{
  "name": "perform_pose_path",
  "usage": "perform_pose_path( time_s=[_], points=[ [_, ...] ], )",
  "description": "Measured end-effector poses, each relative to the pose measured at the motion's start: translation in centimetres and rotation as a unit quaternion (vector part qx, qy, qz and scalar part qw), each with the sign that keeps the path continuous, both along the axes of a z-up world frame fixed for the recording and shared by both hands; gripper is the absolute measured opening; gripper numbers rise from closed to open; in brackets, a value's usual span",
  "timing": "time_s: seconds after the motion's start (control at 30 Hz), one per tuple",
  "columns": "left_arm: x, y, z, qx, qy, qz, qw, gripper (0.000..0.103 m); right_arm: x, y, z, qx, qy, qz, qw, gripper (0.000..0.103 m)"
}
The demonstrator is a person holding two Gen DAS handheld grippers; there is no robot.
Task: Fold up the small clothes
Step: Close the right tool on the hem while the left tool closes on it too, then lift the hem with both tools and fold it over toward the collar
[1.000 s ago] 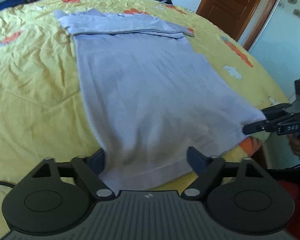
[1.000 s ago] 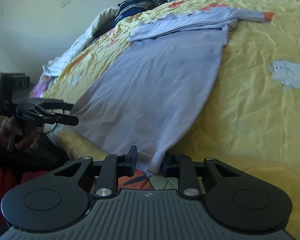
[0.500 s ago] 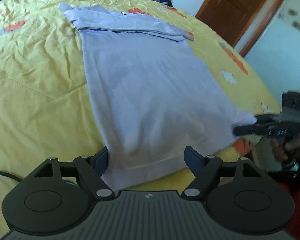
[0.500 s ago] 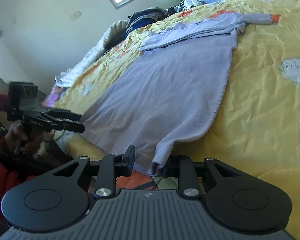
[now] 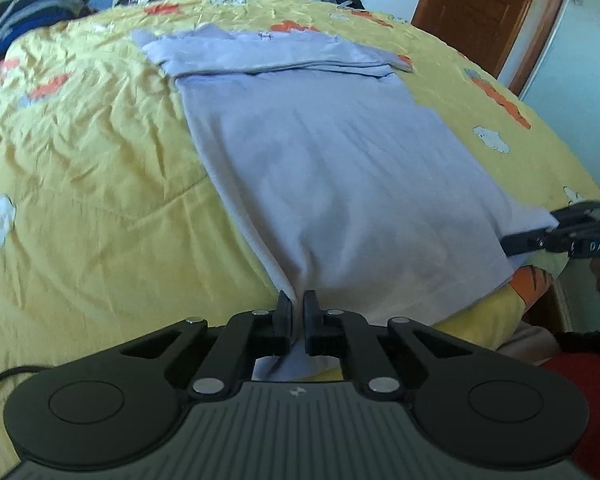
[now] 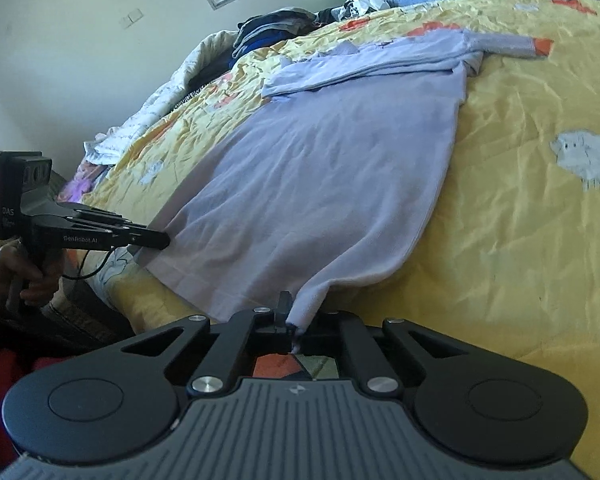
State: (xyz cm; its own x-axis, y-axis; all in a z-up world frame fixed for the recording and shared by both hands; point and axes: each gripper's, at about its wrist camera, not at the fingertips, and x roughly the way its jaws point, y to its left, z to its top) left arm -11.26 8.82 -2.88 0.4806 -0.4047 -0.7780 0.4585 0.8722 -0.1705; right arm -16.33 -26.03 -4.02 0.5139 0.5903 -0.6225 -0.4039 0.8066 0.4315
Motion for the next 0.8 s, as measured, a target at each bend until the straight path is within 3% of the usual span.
perform_pose_path(
  time_s=[0.4,0.8],
  points=[
    [0.8,0.0,4.2,-0.082,-0.069,0.009,0.9942,0.005,1.0,-0.3,4.0,0.023,-0.070,-0.013,0.997,0.005],
    [4.4,0.9,6.7,-0.149,-0.101,0.065,0.9816,0.005,4.4,-1.6,6.2,0.036,-0.130,-0.064,0.989,0.005]
  ],
)
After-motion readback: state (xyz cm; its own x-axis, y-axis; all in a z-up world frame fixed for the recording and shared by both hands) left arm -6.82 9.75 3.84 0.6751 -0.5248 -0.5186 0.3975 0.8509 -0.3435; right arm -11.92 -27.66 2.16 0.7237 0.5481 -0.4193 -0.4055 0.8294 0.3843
